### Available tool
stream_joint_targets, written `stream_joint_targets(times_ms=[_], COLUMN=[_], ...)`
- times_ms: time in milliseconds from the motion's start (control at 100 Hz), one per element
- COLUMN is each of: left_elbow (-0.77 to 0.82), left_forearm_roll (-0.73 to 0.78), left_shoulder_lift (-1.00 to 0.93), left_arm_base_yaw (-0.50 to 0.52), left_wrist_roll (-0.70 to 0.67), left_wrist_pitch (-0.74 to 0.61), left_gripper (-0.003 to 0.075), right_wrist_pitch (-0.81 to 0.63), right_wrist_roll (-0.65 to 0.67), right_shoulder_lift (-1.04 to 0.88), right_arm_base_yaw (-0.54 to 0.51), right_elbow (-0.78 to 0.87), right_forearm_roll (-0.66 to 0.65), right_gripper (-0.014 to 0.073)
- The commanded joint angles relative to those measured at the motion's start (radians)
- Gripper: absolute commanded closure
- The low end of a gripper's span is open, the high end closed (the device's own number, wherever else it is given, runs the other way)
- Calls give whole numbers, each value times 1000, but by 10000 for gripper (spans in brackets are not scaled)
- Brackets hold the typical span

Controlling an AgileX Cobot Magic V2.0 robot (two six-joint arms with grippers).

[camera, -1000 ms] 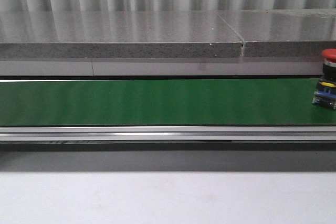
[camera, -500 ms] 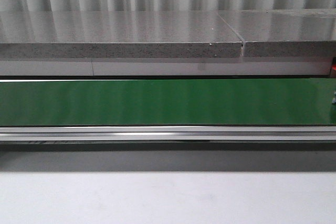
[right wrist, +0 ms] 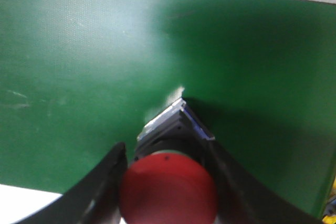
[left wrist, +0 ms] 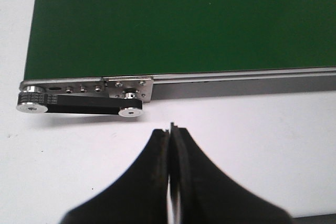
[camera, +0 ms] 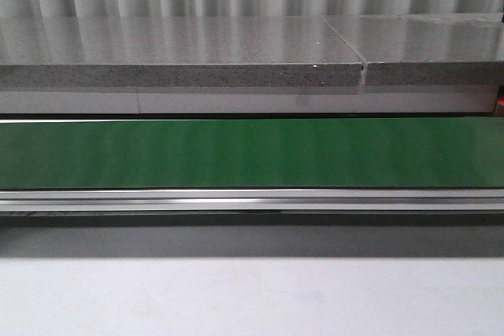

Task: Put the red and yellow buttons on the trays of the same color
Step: 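Lower the right gripper onto the red button on the belt and grasp, then carry the red button into the red tray and open the right gripper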

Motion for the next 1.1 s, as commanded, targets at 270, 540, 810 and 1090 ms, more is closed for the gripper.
stream_joint_targets(times_ms=[270,540,810,1090], left_elbow=[-27,-27,-27,-27], left_forearm_roll=[-12,-12,-12,-12], left_shoulder_lift=[2,2,2,2], left_arm_base_yaw=[-7,-7,-7,-7], left_wrist_roll=[1,1,1,1], left_wrist_pitch=[-62,-62,-62,-62], left_gripper=[740,740,740,740], right_wrist_pitch=[-48,-16,-59,-114], right_wrist_roll=[83,137,189,232], right_shoulder_lift=[-92,-106,-97,-14], right_arm_base_yaw=[-21,-124,-309,-443], right_elbow=[-35,-149,-200,-200], right_forearm_roll=[-45,-81,-81,-76], right_gripper=[409,409,409,409])
